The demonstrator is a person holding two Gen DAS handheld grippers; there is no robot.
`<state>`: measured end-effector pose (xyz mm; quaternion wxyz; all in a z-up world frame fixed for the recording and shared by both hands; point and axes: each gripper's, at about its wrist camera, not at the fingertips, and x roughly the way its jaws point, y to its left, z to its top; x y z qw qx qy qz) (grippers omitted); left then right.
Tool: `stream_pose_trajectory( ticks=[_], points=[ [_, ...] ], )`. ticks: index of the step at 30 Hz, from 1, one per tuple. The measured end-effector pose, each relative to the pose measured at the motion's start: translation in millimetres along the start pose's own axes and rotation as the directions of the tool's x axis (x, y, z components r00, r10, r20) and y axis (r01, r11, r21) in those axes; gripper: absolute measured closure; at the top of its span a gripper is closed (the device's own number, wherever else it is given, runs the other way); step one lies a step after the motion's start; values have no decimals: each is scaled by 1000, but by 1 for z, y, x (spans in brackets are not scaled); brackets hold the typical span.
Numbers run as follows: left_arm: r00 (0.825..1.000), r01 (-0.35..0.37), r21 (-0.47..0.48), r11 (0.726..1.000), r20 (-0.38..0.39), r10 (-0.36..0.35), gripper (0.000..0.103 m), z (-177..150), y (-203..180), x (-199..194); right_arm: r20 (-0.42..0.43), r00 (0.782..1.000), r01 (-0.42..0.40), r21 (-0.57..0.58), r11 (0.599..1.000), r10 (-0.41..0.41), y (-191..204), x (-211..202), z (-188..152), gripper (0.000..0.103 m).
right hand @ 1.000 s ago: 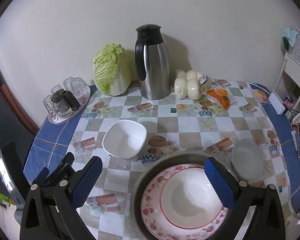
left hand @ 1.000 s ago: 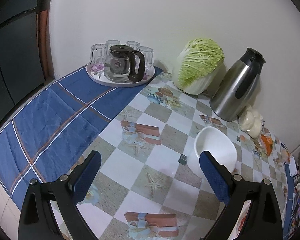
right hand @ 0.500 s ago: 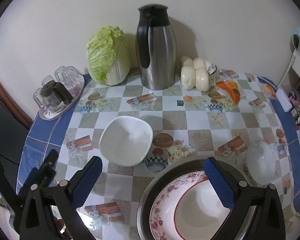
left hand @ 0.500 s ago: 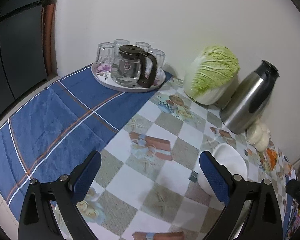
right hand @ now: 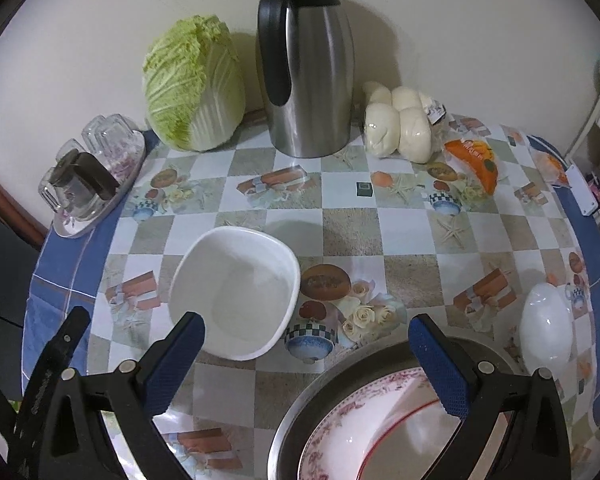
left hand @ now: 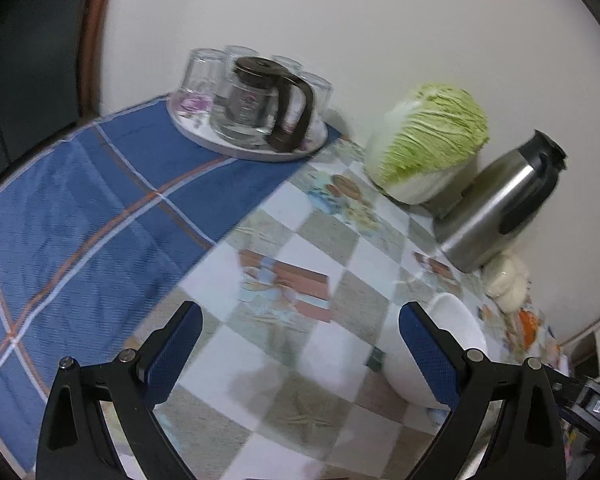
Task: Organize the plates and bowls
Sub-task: 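Move both grippers to the rim of the white square MAX bowl, then close both grippers on the white square bowl rim and lift it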
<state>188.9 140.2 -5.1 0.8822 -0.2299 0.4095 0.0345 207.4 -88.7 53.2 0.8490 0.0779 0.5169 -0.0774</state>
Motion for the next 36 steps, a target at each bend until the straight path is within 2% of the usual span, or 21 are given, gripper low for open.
stream_pose_trajectory(
  ticks=[9,13,15,17,20,25,32,33,36],
  points=[
    [995,69,13,998,-74,-68,4,-8,-20,22,-46,999,5,4,1000,-5,-3,31,0,3],
    [992,95,41,995,-83,-92,6,-11,-33,28,-76,997,16,-6,1000,-17,-3,48,-2,20],
    [990,111,57,992,-92,-105,14,-13,-41,31,-89,996,9,1,1000,-9,-4,56,-3,25],
    [989,114,66,991,-106,-107,23,-14,-46,35,-100,995,2,8,1000,-2,-5,64,-4,36],
    [986,127,78,989,-115,-118,24,-17,-53,39,-115,993,-10,10,1000,11,-6,71,-4,48],
    [982,142,99,985,-140,-127,32,-23,-64,47,-119,993,-21,4,1000,21,-4,78,-3,51],
    [979,118,134,984,-182,-93,64,-34,-75,68,-137,990,-44,7,999,44,0,88,-1,63],
    [979,112,135,984,-186,-86,65,-36,-76,71,-139,989,-49,8,999,50,0,89,-1,64],
    [972,154,101,983,-194,-132,72,-38,-72,75,-145,987,-61,15,998,62,1,90,-1,66]
  ],
)
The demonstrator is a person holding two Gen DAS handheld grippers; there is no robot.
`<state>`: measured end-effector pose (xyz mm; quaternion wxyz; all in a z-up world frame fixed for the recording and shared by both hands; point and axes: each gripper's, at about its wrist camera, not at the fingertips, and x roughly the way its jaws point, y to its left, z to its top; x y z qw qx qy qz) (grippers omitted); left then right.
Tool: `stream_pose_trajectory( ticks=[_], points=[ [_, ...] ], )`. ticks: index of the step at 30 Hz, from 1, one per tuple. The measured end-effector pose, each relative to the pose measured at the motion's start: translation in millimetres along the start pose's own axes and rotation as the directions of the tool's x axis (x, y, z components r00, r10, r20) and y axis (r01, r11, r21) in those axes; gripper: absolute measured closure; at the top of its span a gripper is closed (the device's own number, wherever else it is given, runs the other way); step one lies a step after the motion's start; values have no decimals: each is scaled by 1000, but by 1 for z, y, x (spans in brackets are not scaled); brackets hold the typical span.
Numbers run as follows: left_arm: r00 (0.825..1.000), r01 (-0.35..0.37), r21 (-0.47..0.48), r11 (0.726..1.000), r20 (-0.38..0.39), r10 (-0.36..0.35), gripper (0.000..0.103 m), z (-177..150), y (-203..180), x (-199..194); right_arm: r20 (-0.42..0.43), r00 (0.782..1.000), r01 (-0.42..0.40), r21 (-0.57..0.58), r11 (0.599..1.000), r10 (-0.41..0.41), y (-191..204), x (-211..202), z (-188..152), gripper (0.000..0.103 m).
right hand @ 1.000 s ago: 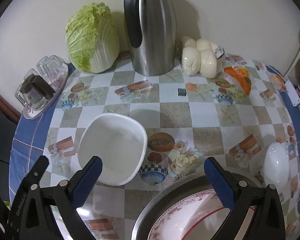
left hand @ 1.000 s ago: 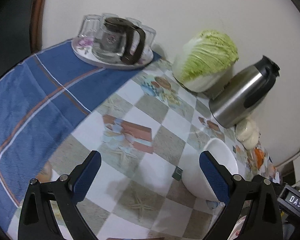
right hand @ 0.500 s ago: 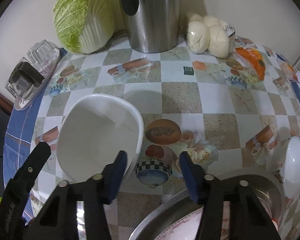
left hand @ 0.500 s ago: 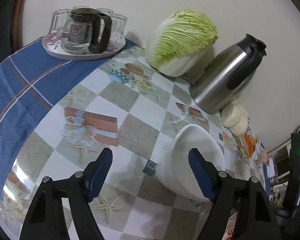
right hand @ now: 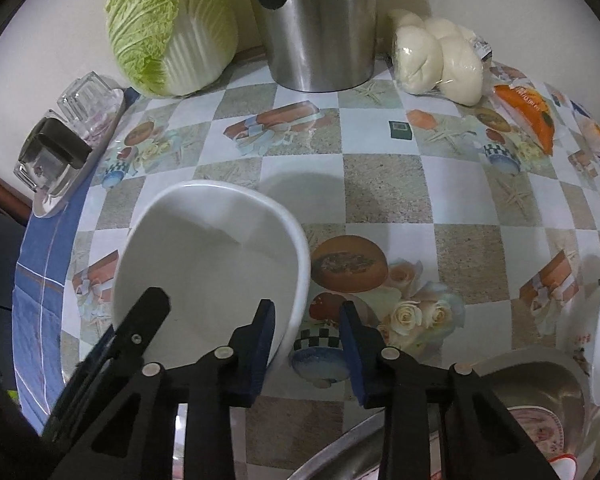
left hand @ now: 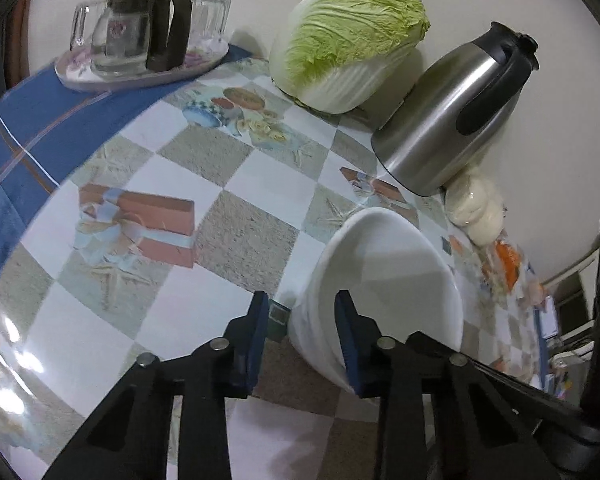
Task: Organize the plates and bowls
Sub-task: 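Close both grippers on the white square bowl rim and lift it, then carry the white square bowl with both grippers over the steel basin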
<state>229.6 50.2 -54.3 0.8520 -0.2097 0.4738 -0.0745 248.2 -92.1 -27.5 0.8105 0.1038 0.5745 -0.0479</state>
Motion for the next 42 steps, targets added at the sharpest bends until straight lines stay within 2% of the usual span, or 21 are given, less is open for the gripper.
stream_pose_trajectory(
  ticks=[1,2,5,8,16,29,33,42],
  points=[
    [1000,15,3,1000,4,-15,79,0,0,0,-3,1000,-3,-2,1000,3,1,0,0,66],
    [1000,24,8,1000,7,-24,81,-1,-1,-1,-6,1000,-4,-5,1000,4,2,0,0,68],
    [1000,25,21,999,3,-25,82,-2,-3,-2,-15,1000,-13,-7,1000,13,3,0,-2,74],
    [998,66,2,998,-18,-66,82,-4,1,-3,-26,999,-33,-3,999,32,4,-1,-5,80],
    [997,70,5,998,-25,-70,82,-10,1,-25,-40,999,-35,2,999,35,7,-13,-19,80],
    [993,29,94,995,113,-39,82,-21,-17,-114,56,990,-126,-28,992,127,11,-85,-47,80],
    [989,26,104,994,144,-41,82,-30,-21,-135,103,986,-128,-52,990,132,12,-112,-60,80],
    [979,-13,167,986,205,-22,82,-56,-40,-169,182,964,-188,-43,981,193,-3,-149,-92,80]
  ],
)
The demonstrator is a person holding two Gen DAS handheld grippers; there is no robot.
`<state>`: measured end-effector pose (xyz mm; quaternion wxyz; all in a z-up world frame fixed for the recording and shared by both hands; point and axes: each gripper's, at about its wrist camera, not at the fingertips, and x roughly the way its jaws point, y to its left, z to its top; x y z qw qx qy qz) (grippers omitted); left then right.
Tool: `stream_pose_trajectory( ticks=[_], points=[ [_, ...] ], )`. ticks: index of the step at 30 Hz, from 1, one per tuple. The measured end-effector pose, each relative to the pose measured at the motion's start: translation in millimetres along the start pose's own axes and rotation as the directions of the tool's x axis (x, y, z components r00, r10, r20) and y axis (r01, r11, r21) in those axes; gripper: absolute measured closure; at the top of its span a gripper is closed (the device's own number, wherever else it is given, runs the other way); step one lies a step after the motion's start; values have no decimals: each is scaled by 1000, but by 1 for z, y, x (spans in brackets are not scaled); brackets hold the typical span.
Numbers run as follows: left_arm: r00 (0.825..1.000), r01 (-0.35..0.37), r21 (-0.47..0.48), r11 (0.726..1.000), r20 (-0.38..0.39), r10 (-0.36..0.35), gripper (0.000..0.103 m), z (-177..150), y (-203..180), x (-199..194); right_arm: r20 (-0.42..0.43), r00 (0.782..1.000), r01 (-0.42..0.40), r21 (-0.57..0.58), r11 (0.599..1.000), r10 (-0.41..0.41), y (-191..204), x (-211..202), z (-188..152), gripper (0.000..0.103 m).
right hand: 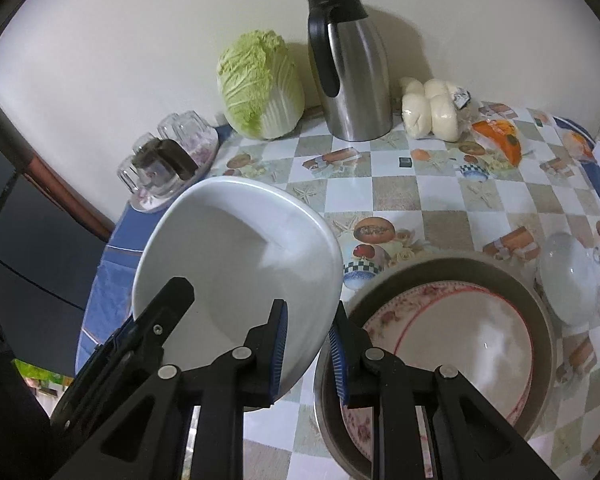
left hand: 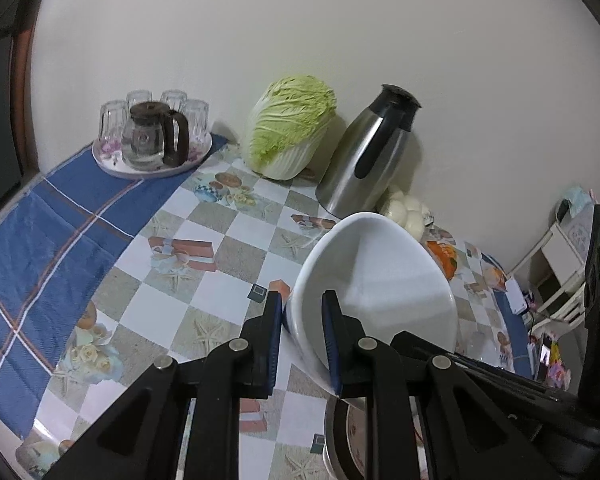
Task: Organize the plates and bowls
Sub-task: 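Carry the white square bowl with both grippers over the steel basin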
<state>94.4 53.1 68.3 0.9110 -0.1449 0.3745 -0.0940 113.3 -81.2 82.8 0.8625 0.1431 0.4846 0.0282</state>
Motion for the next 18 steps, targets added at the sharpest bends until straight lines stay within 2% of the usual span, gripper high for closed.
stream_pose_trajectory(
  ticks=[13,18],
  points=[
    [999,-21,128,992,-22,24,82,-34,-43,-17,129,991,-33,64,997,25,-36,-43,-34,80],
    [999,-47,190,981,-8,49,82,-39,-64,-23,158,985,-83,98,992,67,-56,-51,-43,80]
  ],
)
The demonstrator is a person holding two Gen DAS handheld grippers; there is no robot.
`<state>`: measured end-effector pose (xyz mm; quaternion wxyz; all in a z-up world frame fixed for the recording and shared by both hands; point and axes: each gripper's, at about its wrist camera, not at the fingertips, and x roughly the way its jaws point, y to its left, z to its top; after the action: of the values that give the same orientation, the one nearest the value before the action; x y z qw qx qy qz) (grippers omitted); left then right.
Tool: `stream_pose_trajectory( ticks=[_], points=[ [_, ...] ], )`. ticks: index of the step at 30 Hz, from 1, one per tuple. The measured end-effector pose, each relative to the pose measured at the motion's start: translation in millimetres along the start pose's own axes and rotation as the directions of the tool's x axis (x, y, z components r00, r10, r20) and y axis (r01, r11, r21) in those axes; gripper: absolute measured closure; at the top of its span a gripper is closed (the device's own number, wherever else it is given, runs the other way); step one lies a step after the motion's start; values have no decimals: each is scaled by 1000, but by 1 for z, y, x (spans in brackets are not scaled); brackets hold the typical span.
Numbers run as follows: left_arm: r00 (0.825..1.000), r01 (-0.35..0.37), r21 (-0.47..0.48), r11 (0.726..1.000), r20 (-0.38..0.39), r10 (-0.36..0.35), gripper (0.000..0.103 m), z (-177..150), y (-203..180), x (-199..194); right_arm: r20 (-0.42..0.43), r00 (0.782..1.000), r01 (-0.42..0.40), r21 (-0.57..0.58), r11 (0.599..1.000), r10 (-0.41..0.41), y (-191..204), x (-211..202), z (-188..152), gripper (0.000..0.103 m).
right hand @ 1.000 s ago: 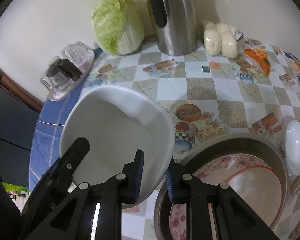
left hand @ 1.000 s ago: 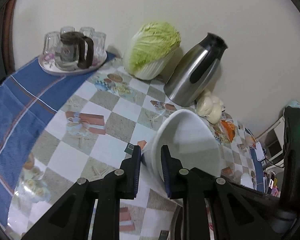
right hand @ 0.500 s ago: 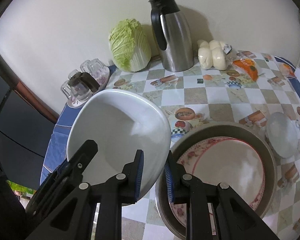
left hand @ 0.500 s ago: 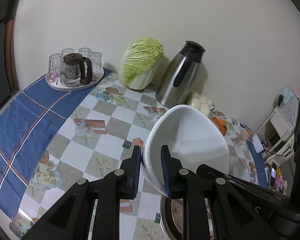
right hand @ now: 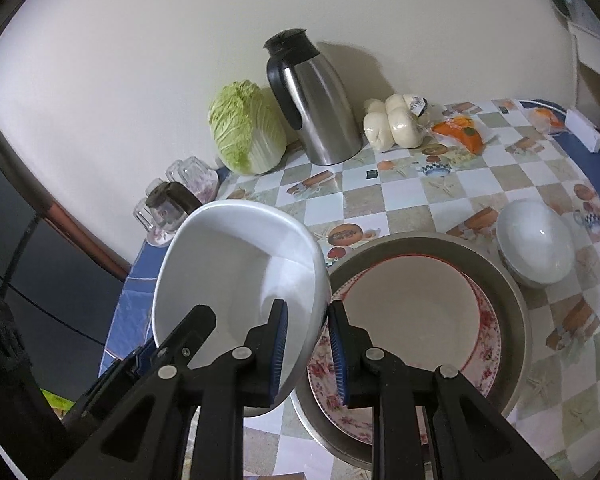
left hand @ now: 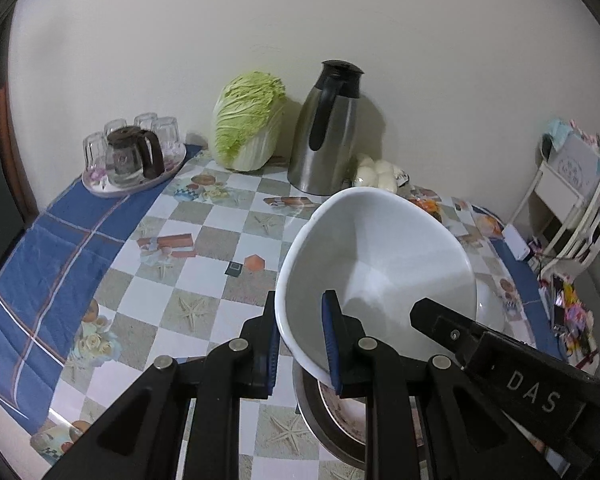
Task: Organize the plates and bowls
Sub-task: 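Carry the white square bowl with both grippers over the steel basin, then lower the white square bowl onto the red-rimmed bowl with both grippers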
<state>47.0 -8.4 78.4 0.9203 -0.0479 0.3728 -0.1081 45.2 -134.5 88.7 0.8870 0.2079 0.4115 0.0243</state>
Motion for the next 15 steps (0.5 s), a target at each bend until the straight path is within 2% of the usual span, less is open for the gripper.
stream_pose_trajectory(
  ticks=[15],
  points=[
    [999,-46,96,994,6,45,82,1,-51,-5,21,998,-54,53,997,53,-46,-22,-3,80]
  ],
)
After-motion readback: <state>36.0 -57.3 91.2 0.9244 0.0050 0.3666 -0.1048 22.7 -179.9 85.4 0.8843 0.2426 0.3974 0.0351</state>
